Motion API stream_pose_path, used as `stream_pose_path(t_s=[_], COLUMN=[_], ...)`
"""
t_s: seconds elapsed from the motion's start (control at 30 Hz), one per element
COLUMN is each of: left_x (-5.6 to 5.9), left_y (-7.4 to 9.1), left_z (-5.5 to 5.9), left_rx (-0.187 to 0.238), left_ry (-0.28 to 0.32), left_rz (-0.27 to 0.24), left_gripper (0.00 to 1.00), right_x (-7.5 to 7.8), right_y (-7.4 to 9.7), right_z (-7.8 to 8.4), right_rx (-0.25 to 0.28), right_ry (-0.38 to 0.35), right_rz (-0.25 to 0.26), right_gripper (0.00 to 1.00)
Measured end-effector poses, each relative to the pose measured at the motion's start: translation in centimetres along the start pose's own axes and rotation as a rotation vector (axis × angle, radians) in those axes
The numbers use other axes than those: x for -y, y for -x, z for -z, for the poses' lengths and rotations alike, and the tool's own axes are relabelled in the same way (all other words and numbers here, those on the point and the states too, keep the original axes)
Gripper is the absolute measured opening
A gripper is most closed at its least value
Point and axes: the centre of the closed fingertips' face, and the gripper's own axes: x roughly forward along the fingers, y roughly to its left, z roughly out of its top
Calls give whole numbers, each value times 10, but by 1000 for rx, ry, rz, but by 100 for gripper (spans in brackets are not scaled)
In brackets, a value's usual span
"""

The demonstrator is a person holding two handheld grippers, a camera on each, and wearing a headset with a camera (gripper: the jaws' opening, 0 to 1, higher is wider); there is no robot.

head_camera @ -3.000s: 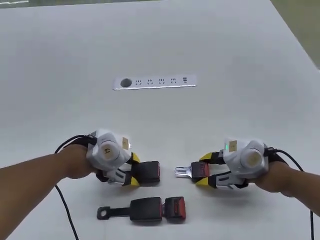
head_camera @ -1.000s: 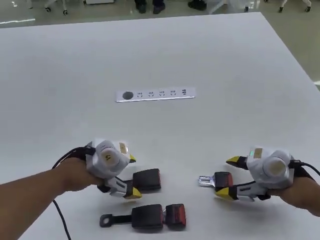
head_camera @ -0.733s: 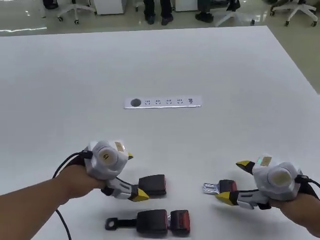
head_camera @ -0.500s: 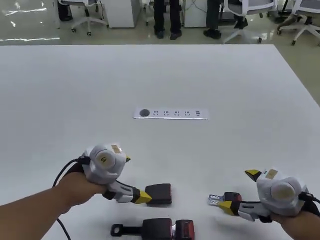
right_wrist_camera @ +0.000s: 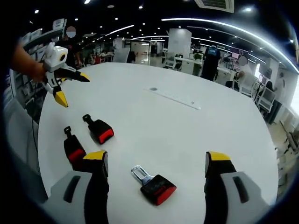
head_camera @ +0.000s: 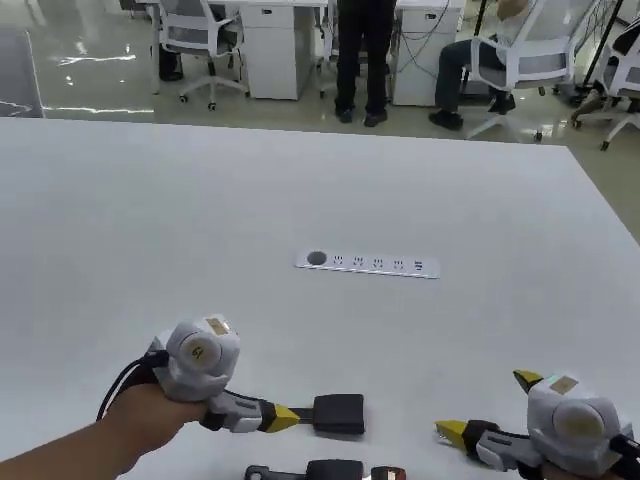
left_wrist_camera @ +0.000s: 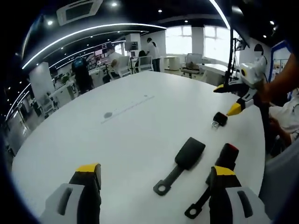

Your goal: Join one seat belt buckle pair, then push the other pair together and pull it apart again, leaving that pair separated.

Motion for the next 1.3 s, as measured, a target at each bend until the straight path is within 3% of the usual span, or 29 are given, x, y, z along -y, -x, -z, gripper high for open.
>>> stream_pose_path(t_s=[0.23, 0.37, 0.5, 0.63, 0.77, 1.07, 1.17, 1.3], left_x=[-6, -6, -12, -12, -5, 5, 14, 15], left_y=[32, 55, 71, 82, 92, 109, 115, 118], left_z=[12, 7, 19, 20, 19, 20, 23, 25], left_rx=[51, 97, 125, 153, 171, 223, 221, 219], left_ry=[89, 132, 162, 169, 162, 229, 211, 203], left_rz=[-45, -71, -90, -101, -99, -115, -116, -111], left_gripper=[100, 100, 100, 100, 100, 100, 100, 100], right_x=[-11, -23, -28, -40, -40, -58, -60, -64], right_y=[6, 13, 20, 37, 44, 72, 78, 86], right_z=[-8, -13, -16, -22, -21, -16, -13, -6], right_rx=[44, 72, 101, 122, 141, 173, 182, 175], right_ry=[-25, -46, -63, -75, -96, -132, -136, -151], right_rz=[32, 53, 76, 88, 100, 127, 136, 136], right_gripper=[87, 89, 90, 91, 90, 91, 92, 92])
